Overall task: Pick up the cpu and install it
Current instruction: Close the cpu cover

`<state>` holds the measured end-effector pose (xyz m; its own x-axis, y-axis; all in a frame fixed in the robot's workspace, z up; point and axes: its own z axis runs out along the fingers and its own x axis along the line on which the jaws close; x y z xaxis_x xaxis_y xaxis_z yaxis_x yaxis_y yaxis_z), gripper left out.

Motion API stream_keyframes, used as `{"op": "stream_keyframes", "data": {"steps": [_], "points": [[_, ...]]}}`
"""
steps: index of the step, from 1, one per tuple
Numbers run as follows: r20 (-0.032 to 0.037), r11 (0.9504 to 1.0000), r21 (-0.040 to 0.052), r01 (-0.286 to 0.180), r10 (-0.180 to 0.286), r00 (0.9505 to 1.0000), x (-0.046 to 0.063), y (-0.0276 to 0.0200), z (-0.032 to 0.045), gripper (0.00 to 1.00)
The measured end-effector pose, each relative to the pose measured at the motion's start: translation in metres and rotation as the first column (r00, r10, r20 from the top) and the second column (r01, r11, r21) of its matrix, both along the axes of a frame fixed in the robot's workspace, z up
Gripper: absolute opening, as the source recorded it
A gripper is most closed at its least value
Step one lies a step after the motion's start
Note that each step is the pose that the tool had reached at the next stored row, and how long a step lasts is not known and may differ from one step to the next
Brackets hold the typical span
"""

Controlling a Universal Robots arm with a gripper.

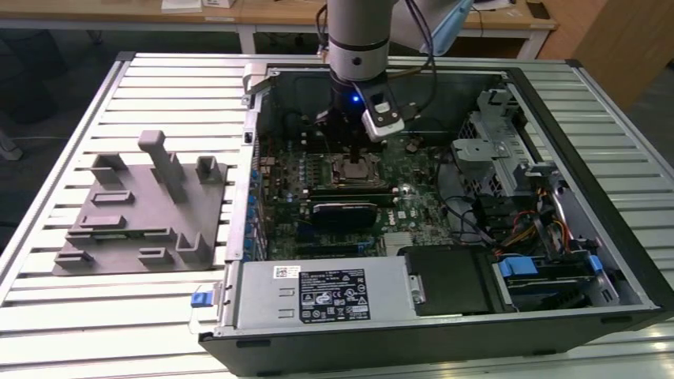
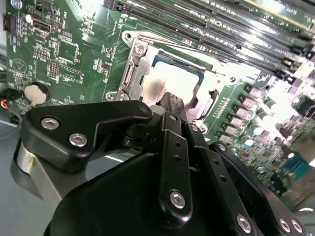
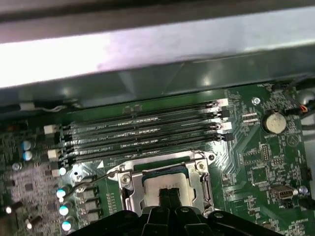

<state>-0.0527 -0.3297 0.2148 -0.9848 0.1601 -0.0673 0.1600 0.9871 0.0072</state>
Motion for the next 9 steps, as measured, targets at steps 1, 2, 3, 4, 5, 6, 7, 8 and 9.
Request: {"op": "stream_keyframes", "data": {"steps": [1,2,3,4,5,6,7,8,9], "points": [[-0.0005,0.9999,-0.0013,-0.010,0.010,1.0000,0.0000,-0.0001,-0.0001,0.11],[-0.0010,0.9998,-0.0021,-0.019,0.019,0.9998,-0.0001,-0.0002,-0.0003,0.11],[-0.0014,0.9996,-0.0026,-0.027,0.027,0.9996,-0.0001,-0.0003,-0.0004,0.11],[-0.0016,0.9994,-0.0026,-0.035,0.035,0.9994,0.0000,-0.0004,-0.0006,0.11],[-0.0018,0.9991,-0.0027,-0.042,0.042,0.9991,-0.0001,-0.0008,-0.0008,0.11],[-0.0019,0.9988,-0.0027,-0.048,0.048,0.9988,-0.0002,-0.0014,-0.0011,0.11],[-0.0019,0.9985,-0.0027,-0.054,0.054,0.9985,-0.0004,-0.0021,-0.0014,0.11],[-0.0020,0.9983,-0.0026,-0.059,0.059,0.9983,-0.0008,-0.0028,-0.0017,0.11],[-0.0020,0.9980,-0.0026,-0.063,0.063,0.9980,-0.0013,-0.0035,-0.0021,0.11]]}}
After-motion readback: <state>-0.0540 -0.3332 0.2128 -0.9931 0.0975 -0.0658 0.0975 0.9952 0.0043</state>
